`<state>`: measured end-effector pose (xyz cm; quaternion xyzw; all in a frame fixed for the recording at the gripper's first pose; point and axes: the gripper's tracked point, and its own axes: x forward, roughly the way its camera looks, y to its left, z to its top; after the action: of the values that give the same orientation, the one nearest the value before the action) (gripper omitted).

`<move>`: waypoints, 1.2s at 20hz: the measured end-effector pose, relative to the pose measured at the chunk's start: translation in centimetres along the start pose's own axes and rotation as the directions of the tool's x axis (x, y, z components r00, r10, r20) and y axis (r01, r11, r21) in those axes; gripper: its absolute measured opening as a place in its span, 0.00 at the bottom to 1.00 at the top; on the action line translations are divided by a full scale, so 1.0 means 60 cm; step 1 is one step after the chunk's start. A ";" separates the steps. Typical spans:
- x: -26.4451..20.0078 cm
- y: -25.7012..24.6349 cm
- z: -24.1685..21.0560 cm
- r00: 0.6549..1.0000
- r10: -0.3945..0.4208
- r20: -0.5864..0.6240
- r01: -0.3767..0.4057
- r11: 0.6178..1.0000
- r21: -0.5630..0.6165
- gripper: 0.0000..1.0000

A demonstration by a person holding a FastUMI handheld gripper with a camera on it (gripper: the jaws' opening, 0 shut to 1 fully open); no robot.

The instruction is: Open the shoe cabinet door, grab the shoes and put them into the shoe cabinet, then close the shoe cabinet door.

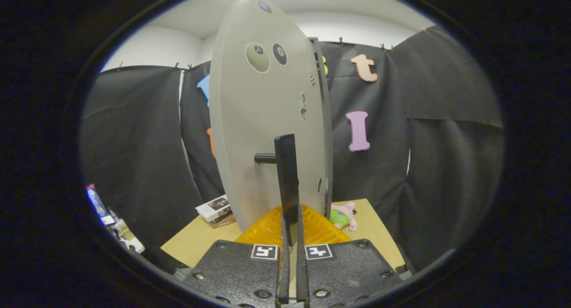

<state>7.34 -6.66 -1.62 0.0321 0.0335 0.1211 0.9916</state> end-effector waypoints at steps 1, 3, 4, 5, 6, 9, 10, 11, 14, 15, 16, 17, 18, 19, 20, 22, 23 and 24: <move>-0.006 -0.010 -0.001 1.000 0.004 -0.003 -0.004 1.000 -0.001 0.08; -0.012 -0.027 0.000 1.000 0.003 0.000 -0.003 1.000 -0.008 0.07; -0.014 -0.044 0.000 1.000 -0.001 0.001 0.001 1.000 -0.004 0.07; -0.019 -0.058 0.000 1.000 -0.004 0.002 0.004 1.000 0.000 0.07; -0.021 -0.072 -0.001 1.000 -0.004 0.003 0.004 1.000 0.002 0.07; -0.021 -0.111 0.004 0.999 -0.039 0.011 0.038 0.999 0.008 0.05; -0.023 -0.122 0.005 0.999 -0.050 0.015 0.050 0.999 0.007 0.04; -0.021 -0.135 0.008 0.998 -0.061 0.017 0.061 0.998 0.007 0.04; -0.022 -0.173 0.010 0.996 -0.087 0.016 0.086 0.996 0.031 0.04; -0.021 -0.188 0.014 0.995 -0.095 0.019 0.094 0.995 0.040 0.04; -0.022 -0.195 0.015 0.995 -0.093 0.021 0.092 0.994 0.055 0.04; -0.021 -0.192 0.016 0.997 -0.076 0.020 0.074 0.994 0.074 0.04; -0.022 -0.188 0.013 0.998 -0.059 0.017 0.057 0.995 0.079 0.04; -0.022 -0.184 0.014 0.999 -0.051 0.016 0.050 0.996 0.071 0.04; -0.025 -0.187 0.010 0.998 -0.059 0.017 0.058 0.997 0.052 0.04; -0.032 -0.186 0.004 0.996 -0.088 0.023 0.088 0.996 0.030 0.04; -0.033 -0.183 0.003 0.996 -0.088 0.022 0.087 0.995 0.040 0.04; -0.035 -0.174 0.000 0.996 -0.089 0.021 0.088 0.995 0.055 0.04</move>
<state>7.80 -17.28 -2.25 0.0590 0.0264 0.0756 0.9950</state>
